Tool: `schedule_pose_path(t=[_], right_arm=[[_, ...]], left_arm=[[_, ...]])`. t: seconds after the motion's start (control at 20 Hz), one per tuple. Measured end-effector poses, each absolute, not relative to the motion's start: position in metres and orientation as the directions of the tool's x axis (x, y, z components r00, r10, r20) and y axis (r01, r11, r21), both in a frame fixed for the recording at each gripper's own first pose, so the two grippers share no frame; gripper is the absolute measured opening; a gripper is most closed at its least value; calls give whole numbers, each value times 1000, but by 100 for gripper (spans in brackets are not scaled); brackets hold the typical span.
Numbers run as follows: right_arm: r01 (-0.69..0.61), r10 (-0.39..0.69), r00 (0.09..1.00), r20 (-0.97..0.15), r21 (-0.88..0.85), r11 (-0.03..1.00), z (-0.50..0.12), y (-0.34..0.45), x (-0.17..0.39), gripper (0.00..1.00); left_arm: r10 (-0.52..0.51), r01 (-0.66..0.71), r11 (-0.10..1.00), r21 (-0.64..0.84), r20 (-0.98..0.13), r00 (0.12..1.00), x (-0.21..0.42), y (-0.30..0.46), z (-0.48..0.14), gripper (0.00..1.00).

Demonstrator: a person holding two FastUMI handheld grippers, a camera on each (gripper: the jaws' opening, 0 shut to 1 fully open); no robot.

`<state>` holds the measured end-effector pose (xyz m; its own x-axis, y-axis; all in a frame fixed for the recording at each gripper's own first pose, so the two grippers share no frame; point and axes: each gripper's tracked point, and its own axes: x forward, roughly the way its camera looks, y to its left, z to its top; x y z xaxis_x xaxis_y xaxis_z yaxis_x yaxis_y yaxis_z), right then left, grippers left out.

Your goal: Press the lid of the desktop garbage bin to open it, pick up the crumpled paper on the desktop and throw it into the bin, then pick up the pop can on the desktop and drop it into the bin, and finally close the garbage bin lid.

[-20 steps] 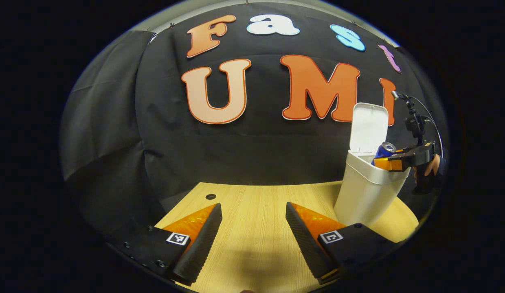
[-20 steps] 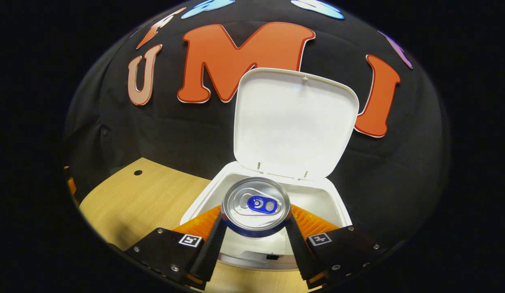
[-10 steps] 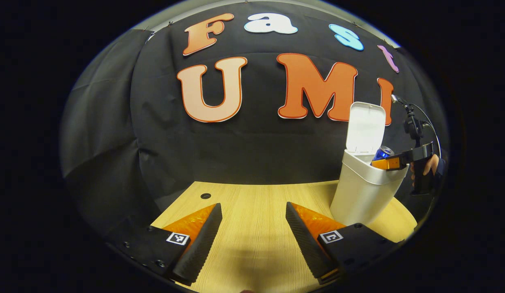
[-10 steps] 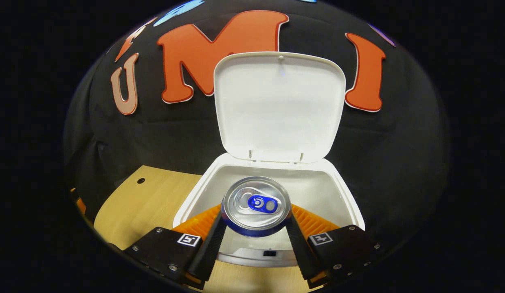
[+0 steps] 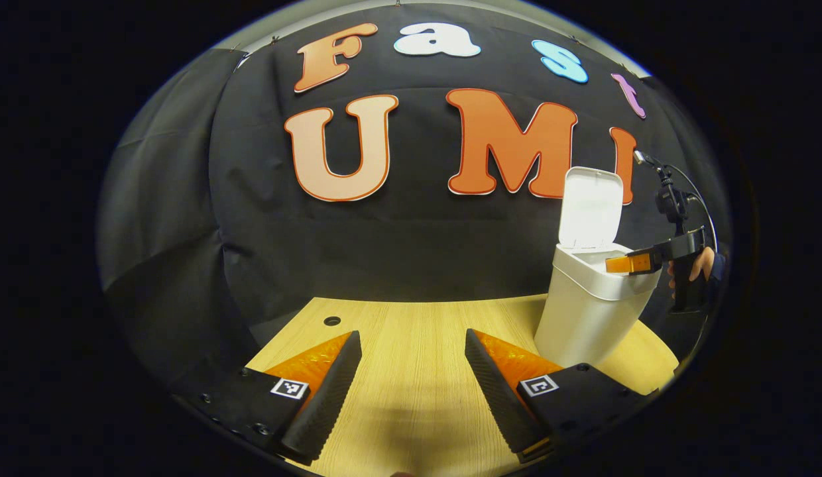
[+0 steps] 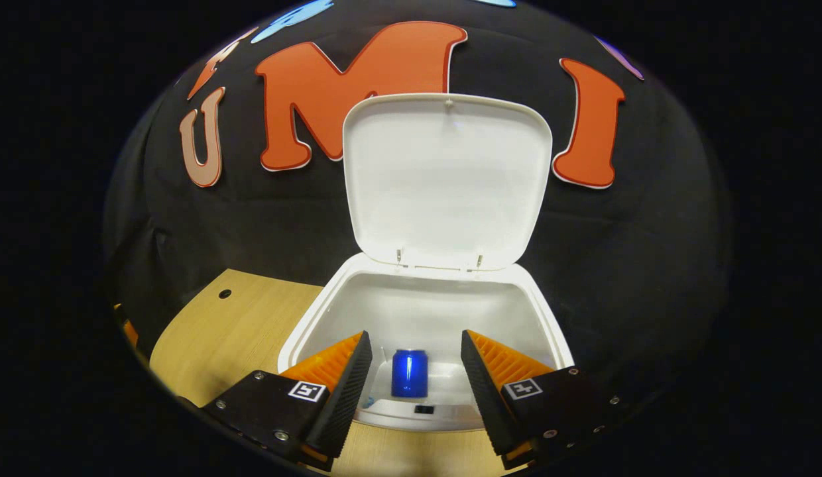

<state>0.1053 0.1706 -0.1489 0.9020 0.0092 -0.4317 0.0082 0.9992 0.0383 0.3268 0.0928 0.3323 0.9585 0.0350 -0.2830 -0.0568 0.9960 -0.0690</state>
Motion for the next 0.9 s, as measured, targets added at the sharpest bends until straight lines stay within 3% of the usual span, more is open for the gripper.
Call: schedule_pose_path(t=[0.4,0.9], right_arm=[[10,-10,946,-325,-2,1000,-80,154,122,82],[-44,41,983,-180,-12,999,9,155,148,83]], left_arm=[[27,-47,997,-66,-281,959,325,91,332,100],[41,-65,995,-71,-294,955,323,99,327,100]])
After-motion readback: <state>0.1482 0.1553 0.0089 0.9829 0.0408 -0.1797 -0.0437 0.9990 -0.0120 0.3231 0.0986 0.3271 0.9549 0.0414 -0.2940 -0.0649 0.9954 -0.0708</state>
